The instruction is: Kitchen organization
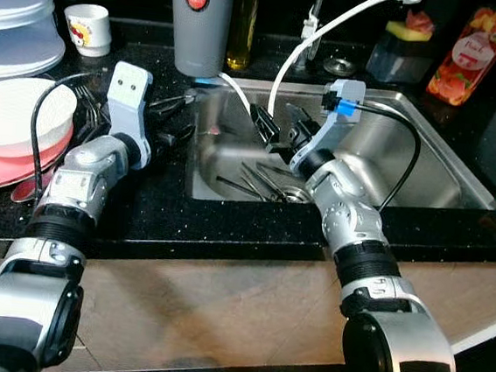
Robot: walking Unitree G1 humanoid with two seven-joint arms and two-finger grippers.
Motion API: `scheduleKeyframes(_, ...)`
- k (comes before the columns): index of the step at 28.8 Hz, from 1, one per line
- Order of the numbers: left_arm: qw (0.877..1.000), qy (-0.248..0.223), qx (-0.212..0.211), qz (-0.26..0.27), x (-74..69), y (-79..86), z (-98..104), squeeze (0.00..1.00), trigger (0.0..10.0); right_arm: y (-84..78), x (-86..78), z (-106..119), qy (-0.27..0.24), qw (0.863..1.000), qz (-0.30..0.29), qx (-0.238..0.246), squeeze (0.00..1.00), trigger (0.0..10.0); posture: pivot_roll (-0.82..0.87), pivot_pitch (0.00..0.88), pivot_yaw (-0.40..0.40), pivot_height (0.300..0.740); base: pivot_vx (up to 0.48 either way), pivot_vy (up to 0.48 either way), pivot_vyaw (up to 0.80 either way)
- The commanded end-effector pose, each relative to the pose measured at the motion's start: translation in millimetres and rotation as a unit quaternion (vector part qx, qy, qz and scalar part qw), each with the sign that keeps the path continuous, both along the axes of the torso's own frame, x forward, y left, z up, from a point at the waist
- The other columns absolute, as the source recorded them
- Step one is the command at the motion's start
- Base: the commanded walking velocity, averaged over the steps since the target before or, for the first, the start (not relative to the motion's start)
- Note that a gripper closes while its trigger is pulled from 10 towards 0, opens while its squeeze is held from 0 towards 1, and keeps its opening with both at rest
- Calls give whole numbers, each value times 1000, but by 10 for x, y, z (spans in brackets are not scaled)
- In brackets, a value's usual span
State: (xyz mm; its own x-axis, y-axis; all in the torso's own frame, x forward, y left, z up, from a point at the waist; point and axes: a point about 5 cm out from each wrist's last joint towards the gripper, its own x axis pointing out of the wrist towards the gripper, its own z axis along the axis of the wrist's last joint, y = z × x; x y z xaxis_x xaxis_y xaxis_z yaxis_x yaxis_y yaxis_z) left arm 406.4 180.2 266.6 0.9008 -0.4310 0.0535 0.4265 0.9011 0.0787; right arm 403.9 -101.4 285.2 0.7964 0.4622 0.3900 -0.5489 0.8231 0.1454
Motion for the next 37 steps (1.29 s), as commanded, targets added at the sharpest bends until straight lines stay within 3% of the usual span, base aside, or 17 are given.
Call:
scheduleKeyframes(1, 1000, 8, 13, 6, 19, 74, 38, 0, 10000, 9, -2, 0, 2, 1000, 3, -7, 0, 10000, -36, 171, -39, 740, 0, 0, 0)
scheduleKeyframes(6, 999, 22, 20, -15, 32, 70, 38, 0, 10000, 9, -1, 14, 1, 1000, 4, -6, 0, 10000, -36, 171, -39, 740, 0, 0, 0)
scheduleKeyframes(7, 999, 23, 22, -25, 33, 63, 48, 0, 9725, 8, -1, 17, 1, 1000, 4, -6, 0, 10000, -36, 171, -39, 740, 0, 0, 0)
scheduleKeyframes(8, 999, 25, 25, -31, 35, 59, 56, 0, 8706, 7, 0, 19, 1, 1000, 4, -6, 0, 10000, -36, 177, -45, 740, 0, 0, 0)
scheduleKeyframes(9, 999, 26, 27, -35, 36, 57, 61, 0, 8706, 7, 1, 20, 1, 1000, 4, -6, 0, 10000, -36, 177, -45, 740, 0, 0, 0)
scheduleKeyframes(10, 998, 26, 37, -38, 38, 58, 68, 0, 5843, 6, 1, 21, 1, 1000, 4, -6, 0, 10000, -36, 177, -45, 740, 0, 0, 0)
scheduleKeyframes(11, 998, 27, 48, -40, 38, 60, 72, 0, 4431, 5, 1, 21, 1, 1000, 4, -6, 0, 10000, -36, 177, -45, 740, 0, 0, 0)
scheduleKeyframes(12, 997, 26, 61, -42, 38, 62, 77, 0, 3686, 5, 1, 22, 1, 1000, 4, -6, 0, 10000, -36, 177, -45, 740, 0, 0, 0)
scheduleKeyframes(13, 996, 25, 71, -45, 40, 63, 81, 0, 0, 4, 1, 22, 1, 1000, 4, -6, 0, 10000, -36, 177, -45, 740, 0, 0, 0)
scheduleKeyframes(17, 989, 30, 136, -55, 33, 81, 44, 0, 0, 3, 3, 24, 2, 1000, 4, -6, 0, 10000, -34, 180, -46, 740, 0, 0, 0)
scheduleKeyframes(25, 982, 46, 168, -66, 27, 98, -13, 0, 0, 3, 7, 24, 3, 1000, 4, -6, 0, 10000, -34, 183, -48, 740, 0, 0, 0)
scheduleKeyframes(30, 982, 42, 173, -65, 29, 117, -3, 0, 0, 2, 9, 23, 3, 1000, 3, -6, 0, 10000, -33, 185, -49, 740, 0, 0, 0)
scheduleKeyframes(37, 989, 5, 140, -55, 39, 119, 140, 0, 0, 0, 11, 26, 3, 1000, 3, -5, 0, 10000, -33, 185, -49, 740, 0, 0, 0)
